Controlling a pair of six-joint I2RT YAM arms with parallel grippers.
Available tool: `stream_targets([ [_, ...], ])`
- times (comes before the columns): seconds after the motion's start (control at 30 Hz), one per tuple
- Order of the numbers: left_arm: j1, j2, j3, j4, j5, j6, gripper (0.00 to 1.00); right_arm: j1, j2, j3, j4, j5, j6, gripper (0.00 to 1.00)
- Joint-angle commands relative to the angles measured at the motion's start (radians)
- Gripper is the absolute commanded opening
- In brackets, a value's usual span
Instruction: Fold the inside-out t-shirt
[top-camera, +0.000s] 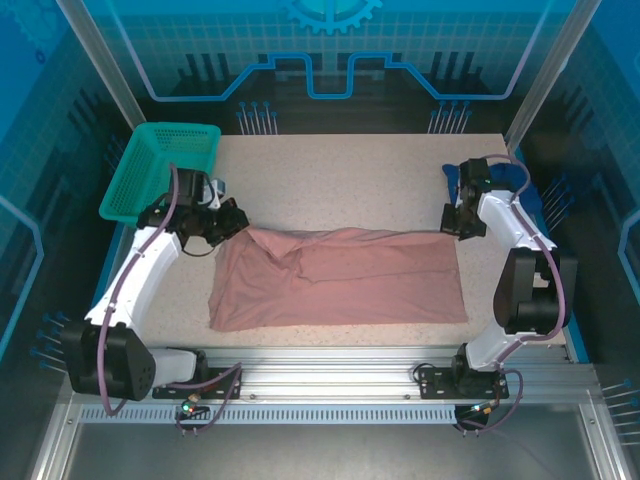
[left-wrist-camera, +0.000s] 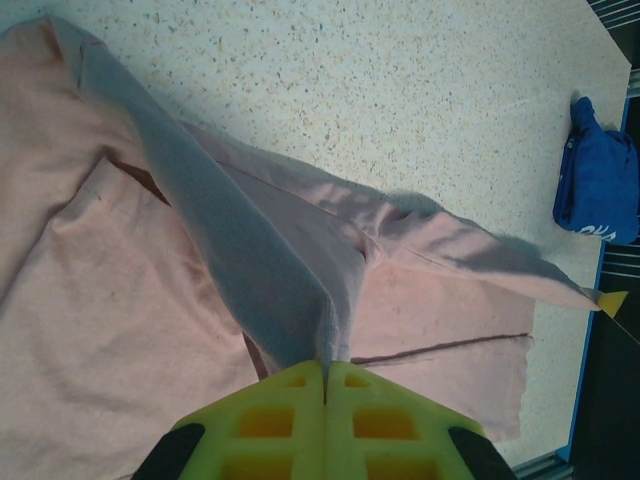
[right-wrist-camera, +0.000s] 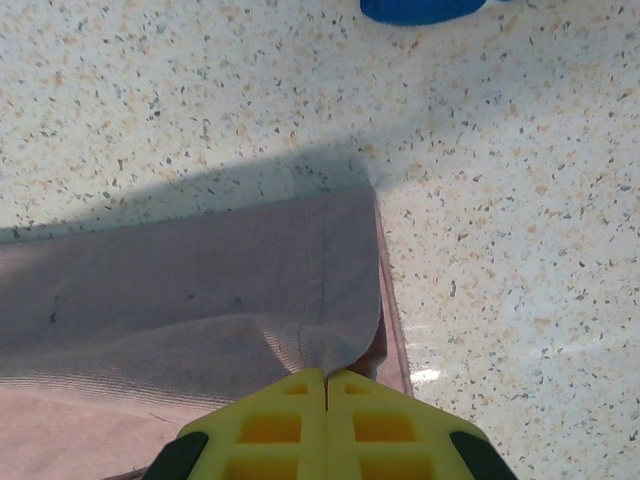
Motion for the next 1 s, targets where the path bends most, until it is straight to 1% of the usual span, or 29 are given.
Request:
stream_targets([
  [0.0, 0.013, -0.05, -0.004, -0.058, 0.02, -0.004, 0.0, -0.015, -0.031, -0.016, -0.039, 0.02, -0.016, 0.0],
  [0.17, 0.026, -0.075, -0.007, -0.087, 0.015, 0.005, 0.0, -0.015, -0.035, -0.008, -0.058, 0.026, -0.019, 0.0],
  [0.4, 0.049, -0.11, -0.027, -0.131, 0.003, 0.027, 0.0, -0.016, -0.042, -0.014, -0.089, 0.064, -0.031, 0.0],
  [0.73, 0.07, -0.134, -0.082, -0.169, -0.024, 0.065, 0.0, -0.015, -0.05, -0.056, -0.103, 0.096, -0.019, 0.0],
  [0.97, 0.074, -0.146, -0.096, -0.185, -0.024, 0.077, 0.0, -0.011, -0.047, -0.075, -0.1, 0.093, -0.01, 0.0],
])
